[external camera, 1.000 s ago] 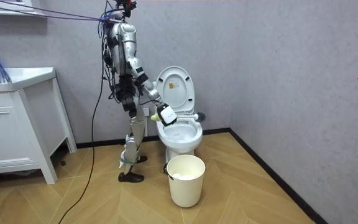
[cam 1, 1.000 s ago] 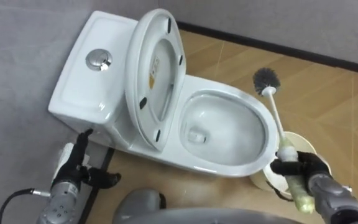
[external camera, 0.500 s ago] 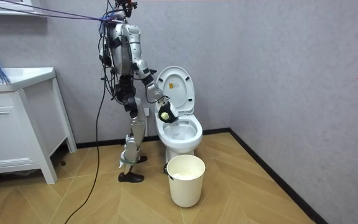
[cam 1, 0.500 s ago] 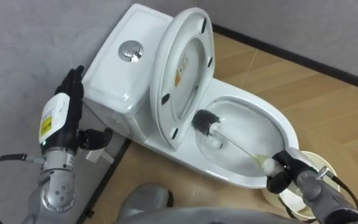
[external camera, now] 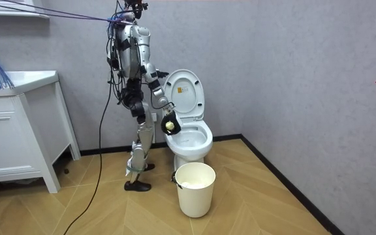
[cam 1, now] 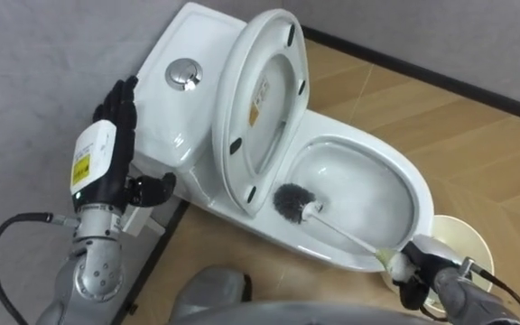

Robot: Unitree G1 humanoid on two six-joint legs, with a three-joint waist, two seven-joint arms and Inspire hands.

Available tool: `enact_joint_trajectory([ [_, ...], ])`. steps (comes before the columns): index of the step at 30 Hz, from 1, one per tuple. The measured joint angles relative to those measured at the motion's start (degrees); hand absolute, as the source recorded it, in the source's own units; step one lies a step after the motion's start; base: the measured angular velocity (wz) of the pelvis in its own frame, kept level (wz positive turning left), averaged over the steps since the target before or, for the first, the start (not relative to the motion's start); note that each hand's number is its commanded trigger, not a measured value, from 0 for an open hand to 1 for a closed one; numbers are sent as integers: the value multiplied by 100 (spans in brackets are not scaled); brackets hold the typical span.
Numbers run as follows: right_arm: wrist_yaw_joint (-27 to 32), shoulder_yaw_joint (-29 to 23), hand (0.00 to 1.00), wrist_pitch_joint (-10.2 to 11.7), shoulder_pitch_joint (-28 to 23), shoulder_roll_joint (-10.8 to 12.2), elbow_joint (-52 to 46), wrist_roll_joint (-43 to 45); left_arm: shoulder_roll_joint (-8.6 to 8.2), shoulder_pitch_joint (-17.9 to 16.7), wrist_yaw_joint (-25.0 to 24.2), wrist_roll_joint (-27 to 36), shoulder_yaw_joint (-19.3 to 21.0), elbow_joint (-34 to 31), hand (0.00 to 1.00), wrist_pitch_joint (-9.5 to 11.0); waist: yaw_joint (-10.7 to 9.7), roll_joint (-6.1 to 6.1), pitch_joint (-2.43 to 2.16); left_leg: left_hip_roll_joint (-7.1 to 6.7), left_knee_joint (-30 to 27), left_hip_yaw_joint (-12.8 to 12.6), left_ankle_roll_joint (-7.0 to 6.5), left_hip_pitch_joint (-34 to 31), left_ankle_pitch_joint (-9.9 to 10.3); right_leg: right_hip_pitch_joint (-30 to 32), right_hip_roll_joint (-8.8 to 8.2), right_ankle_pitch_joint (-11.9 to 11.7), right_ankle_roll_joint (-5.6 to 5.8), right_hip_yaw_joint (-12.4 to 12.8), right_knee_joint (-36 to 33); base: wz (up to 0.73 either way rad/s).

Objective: Brush toilet

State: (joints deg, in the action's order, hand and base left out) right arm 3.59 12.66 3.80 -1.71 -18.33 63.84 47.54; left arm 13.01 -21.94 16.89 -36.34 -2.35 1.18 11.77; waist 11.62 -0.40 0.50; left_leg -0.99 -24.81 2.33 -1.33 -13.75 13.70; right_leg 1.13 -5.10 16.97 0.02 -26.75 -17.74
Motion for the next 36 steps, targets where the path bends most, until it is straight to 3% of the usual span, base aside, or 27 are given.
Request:
enact_joint_trajectory([
  [5, -3, 4, 100, -9, 246, -49, 299, -155, 231, 4, -2, -101, -155, 0, 0, -2, -21, -9, 2, 26, -105, 33, 13, -293, -10, 260, 11, 14, -27, -9, -26, 0],
  [8, -19, -9, 100, -25, 383, -96, 491, -278, 247, 24, -2, -186, -271, 45, 0, -5, -27, -6, 7, 21, -211, 66, 15, -494, -13, 404, -3, 24, -41, -14, -181, 6],
  [12, -114, -9, 100, -13, 624, -331, 611, -431, 254, 268, -2, -209, -312, 340, 0, -3, -19, 43, 57, 21, -416, 81, 7, -915, -20, 888, -97, 90, -79, -29, -576, 1],
  [17, -123, 0, 100, -21, 755, -416, 750, -618, 297, 636, 5, -194, -319, 965, 0, 13, -3, 46, 108, 9, -550, 0, -16, -1263, -40, 1324, -215, 179, -113, -3, -933, -2],
  [20, -133, 145, 100, -77, 859, -507, 791, -1079, 443, 744, 66, -194, -347, 1080, 0, 158, 21, 71, 112, 1, -699, 13, -24, -1580, -44, 1666, -288, 241, -158, -3, -1186, -1],
  [25, -307, 164, 100, -238, 1036, -575, 1012, -1862, 453, 911, 150, -216, -360, 1154, 0, 153, -8, 91, 119, -88, -933, 12, -51, -1907, -57, 2032, -481, 397, -165, -23, -1620, 6],
  [31, -448, 280, 100, -337, 1342, -912, 1022, -1932, 537, 1309, 502, -206, -528, 1327, 0, 162, -2, 134, 141, -167, -1337, -10, -99, -2567, -83, 2752, -699, 543, -228, 4, -2282, 3],
  [33, -444, 539, 100, -454, 1528, -1059, 903, -1755, 695, 1457, 631, -176, -657, 1344, 0, 160, 106, 116, 161, -162, -1491, -57, -103, -2839, -83, 3099, -767, 586, -276, 97, -2541, -15],
  [36, -438, 860, 100, -531, 1773, -1271, 753, -1416, 753, 1595, 778, -147, -731, 1328, 0, 160, 207, 149, 150, -166, -1652, -44, -106, -3153, -95, 3410, -793, 593, -302, 123, -2726, -3],
])
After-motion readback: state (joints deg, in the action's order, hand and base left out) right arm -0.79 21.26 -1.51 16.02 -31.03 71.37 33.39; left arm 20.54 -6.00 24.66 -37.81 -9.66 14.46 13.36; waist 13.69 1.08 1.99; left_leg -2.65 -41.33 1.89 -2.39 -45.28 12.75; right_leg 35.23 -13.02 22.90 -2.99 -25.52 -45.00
